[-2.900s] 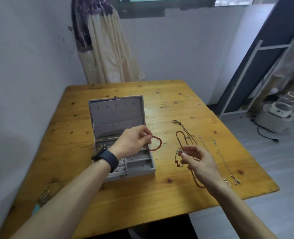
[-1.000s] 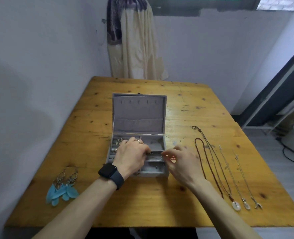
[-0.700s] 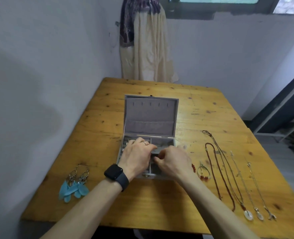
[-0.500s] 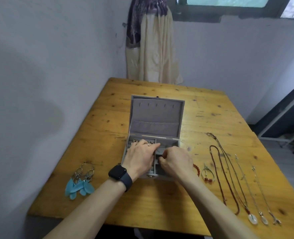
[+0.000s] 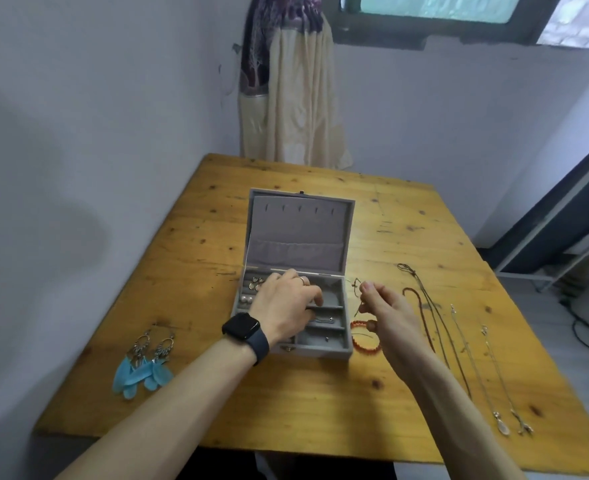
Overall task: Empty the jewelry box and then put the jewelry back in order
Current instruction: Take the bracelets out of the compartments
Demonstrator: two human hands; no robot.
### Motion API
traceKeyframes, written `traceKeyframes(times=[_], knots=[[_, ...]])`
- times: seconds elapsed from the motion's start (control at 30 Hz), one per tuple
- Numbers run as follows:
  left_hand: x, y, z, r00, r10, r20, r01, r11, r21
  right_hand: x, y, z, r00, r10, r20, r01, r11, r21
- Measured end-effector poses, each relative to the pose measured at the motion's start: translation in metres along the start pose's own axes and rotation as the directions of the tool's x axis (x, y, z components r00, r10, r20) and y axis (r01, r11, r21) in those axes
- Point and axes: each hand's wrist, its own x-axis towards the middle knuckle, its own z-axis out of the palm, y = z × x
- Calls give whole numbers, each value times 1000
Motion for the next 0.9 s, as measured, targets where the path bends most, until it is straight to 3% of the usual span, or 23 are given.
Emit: traceKeyframes(times=[0.13,0.37,0.6,0.77,0.9], knots=[[20,13,-6,986,105,132,-129,975,183,-15,9,-18,997,37,-73,-26,989,145],[36,33,2,976,68,205,-135,932,336,-40,37,-51,992,94,-86,-74,974,212],[40,26,3,945,-8,327,-78,965,251,-59,49,-69,991,86,-100,-66,980,188],[35,26,7,942,11,336,-107,958,267,-65,51,-75,998,60,-7,-59,994,94],[32,27,-4,940,7,342,-54,991,126,-68,50,-75,999,26,33,-27,999,37]])
